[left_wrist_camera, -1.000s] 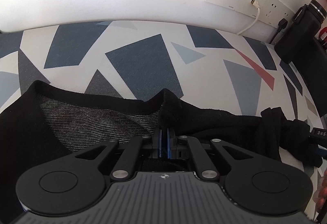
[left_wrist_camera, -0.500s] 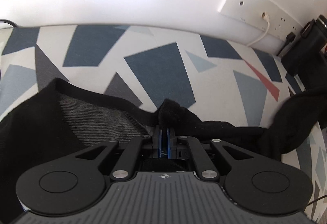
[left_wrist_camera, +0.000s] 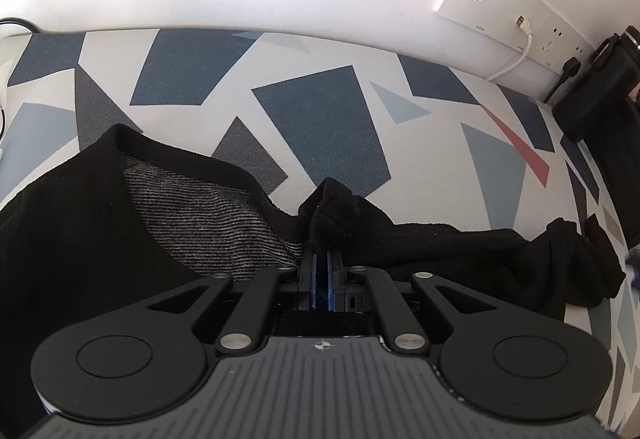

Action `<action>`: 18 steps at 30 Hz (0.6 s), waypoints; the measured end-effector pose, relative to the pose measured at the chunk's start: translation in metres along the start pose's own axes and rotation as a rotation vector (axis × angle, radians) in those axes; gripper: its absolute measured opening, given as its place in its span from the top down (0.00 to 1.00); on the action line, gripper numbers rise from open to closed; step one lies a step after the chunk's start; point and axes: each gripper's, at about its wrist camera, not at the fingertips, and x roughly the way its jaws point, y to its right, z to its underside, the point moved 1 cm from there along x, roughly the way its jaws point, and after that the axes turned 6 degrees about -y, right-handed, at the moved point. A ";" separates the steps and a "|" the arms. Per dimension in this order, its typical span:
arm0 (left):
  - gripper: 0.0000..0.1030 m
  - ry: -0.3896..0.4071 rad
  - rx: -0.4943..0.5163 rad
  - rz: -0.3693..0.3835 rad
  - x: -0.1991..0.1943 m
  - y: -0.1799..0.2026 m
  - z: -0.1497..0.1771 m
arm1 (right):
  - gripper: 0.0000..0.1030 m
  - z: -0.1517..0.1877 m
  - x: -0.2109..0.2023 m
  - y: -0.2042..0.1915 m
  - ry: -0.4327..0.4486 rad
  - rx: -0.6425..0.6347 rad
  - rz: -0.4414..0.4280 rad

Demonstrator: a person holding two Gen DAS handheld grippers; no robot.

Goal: Fold clothes

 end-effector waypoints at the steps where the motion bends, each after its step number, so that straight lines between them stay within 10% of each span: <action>1: 0.95 0.001 0.001 -0.003 0.000 0.000 0.000 | 0.50 0.001 0.000 -0.011 0.001 -0.048 -0.034; 9: 0.94 0.012 0.085 -0.053 0.002 0.011 0.004 | 0.43 -0.018 0.046 -0.030 -0.297 0.207 -0.097; 18: 0.94 -0.002 0.097 -0.040 -0.003 0.014 0.019 | 0.37 -0.013 0.048 -0.076 -0.316 0.029 -0.191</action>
